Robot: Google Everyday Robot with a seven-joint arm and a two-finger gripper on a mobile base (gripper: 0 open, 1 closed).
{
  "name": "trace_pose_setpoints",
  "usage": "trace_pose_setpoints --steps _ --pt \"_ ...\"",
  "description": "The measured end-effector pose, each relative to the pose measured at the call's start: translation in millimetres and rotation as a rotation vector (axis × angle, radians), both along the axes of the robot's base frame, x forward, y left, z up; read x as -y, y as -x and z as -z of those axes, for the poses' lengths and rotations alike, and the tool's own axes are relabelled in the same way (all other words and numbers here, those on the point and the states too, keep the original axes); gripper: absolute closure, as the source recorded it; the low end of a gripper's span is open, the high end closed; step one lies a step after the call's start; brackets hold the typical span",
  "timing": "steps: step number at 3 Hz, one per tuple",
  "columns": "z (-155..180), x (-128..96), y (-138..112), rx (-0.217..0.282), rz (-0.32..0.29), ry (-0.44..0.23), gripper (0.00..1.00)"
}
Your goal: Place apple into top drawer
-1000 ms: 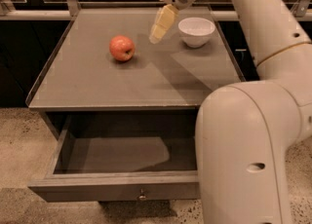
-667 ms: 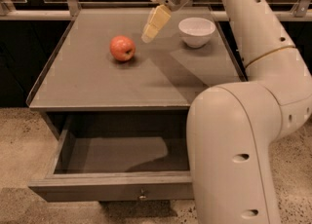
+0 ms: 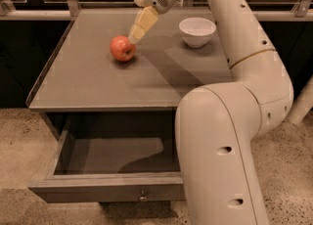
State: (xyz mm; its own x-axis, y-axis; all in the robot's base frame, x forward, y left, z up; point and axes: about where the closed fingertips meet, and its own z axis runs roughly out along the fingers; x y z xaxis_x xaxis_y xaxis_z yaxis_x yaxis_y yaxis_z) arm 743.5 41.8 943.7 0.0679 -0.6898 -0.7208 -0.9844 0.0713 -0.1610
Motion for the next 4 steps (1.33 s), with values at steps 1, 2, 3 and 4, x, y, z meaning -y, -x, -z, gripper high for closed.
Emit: trace_pose_setpoints --steps 1,2,3,4 --pt "0.3 -0.7 0.5 -0.002 -0.002 -0.001 0.00" --pt "14.2 -3.7 -2.2 -0.030 -0.002 -0.039 0.00" --pt "32.3 -18.1 -4.7 -0.059 -0.012 -0.116 0.00" --pt "48.2 -29.6 -6.4 -0.073 -0.008 -0.184 0.00"
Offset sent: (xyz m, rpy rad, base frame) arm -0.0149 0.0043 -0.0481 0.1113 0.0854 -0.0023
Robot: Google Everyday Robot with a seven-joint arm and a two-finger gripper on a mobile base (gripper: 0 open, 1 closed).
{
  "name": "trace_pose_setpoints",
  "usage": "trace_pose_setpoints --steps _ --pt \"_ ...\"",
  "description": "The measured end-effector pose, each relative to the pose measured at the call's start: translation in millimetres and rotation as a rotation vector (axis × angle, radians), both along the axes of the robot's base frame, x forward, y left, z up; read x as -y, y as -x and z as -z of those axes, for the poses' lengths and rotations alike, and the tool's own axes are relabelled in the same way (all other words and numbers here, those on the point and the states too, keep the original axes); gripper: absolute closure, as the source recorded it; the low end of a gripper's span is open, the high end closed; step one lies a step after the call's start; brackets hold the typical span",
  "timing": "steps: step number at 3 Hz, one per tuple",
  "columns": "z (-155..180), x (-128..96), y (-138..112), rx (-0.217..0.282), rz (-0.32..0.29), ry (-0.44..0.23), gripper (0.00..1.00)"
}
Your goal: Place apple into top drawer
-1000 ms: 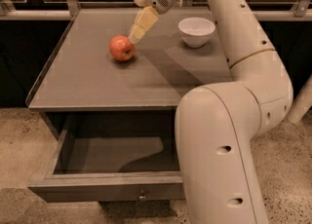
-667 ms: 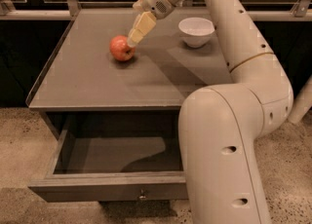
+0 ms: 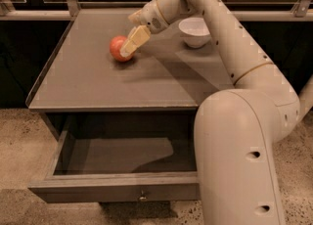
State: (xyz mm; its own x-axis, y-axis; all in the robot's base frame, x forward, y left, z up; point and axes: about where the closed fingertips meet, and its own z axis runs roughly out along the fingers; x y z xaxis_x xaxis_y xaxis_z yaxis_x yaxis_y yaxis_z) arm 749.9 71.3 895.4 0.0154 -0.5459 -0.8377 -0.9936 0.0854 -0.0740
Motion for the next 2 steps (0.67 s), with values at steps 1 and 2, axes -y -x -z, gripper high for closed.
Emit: trace_pose_setpoints --steps 1,2 --pt "20.8 -9.2 2.1 -0.024 0.003 -0.023 0.00" --pt "44.2 -16.1 7.9 -0.057 -0.001 -0.042 0.18"
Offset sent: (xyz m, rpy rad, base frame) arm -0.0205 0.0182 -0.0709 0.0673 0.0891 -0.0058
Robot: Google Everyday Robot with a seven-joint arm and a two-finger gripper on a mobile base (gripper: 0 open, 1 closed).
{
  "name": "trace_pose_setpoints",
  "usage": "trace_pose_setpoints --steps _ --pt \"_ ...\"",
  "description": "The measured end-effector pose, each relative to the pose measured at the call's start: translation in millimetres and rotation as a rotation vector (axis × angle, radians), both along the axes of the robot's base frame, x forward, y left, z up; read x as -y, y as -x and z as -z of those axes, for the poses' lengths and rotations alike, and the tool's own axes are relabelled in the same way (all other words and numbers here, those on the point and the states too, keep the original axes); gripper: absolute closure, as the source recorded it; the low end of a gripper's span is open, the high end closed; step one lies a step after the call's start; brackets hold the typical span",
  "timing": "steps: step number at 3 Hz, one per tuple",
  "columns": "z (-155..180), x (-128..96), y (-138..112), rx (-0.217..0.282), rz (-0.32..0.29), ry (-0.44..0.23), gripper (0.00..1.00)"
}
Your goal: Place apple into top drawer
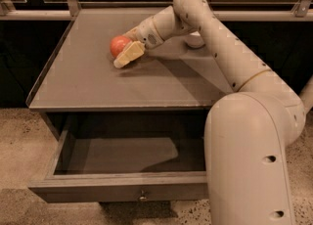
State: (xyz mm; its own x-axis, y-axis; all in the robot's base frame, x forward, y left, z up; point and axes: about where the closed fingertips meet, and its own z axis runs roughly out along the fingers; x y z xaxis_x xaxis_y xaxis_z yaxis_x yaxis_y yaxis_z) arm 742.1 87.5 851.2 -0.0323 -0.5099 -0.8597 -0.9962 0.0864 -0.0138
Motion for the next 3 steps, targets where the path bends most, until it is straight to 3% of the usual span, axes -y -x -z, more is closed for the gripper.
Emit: trace_pose_setpoints --steps 3 --pt "3.7 -2.3 1.3 -0.006 -0.003 0.001 0.88"
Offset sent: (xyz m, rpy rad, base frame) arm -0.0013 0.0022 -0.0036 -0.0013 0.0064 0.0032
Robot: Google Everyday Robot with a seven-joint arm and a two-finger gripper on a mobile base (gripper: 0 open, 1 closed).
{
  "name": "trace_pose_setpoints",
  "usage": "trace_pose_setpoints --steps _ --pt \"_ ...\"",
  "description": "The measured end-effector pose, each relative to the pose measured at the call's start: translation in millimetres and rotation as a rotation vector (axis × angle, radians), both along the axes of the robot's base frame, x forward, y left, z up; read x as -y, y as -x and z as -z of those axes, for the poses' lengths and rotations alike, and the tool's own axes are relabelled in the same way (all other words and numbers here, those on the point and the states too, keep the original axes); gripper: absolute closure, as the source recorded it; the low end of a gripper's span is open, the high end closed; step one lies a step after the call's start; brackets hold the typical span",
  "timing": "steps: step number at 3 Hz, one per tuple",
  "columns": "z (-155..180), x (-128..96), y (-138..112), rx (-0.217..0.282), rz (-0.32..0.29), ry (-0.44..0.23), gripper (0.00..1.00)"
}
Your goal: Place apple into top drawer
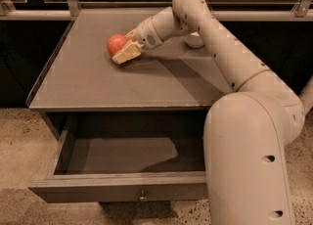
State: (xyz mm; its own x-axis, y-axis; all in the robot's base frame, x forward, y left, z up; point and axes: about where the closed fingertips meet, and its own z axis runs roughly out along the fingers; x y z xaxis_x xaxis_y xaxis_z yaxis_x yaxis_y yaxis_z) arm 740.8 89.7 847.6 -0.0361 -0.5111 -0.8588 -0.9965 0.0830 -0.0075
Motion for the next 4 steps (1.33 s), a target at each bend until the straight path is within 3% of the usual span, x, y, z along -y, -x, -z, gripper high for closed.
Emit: trace_pose_setpoints --steps 1,2,3,4 --pt "1.8 0.4 16.2 -0.021 -0.053 0.026 1.00" --pt "-34.1 25.8 45.8 0.014 -0.029 0.015 1.00" --pt "-106.7 51.1 90.9 0.124 0.077 -0.055 1.00" --pt "-161.0 52.4 151.2 0.190 0.156 -0.128 1.00"
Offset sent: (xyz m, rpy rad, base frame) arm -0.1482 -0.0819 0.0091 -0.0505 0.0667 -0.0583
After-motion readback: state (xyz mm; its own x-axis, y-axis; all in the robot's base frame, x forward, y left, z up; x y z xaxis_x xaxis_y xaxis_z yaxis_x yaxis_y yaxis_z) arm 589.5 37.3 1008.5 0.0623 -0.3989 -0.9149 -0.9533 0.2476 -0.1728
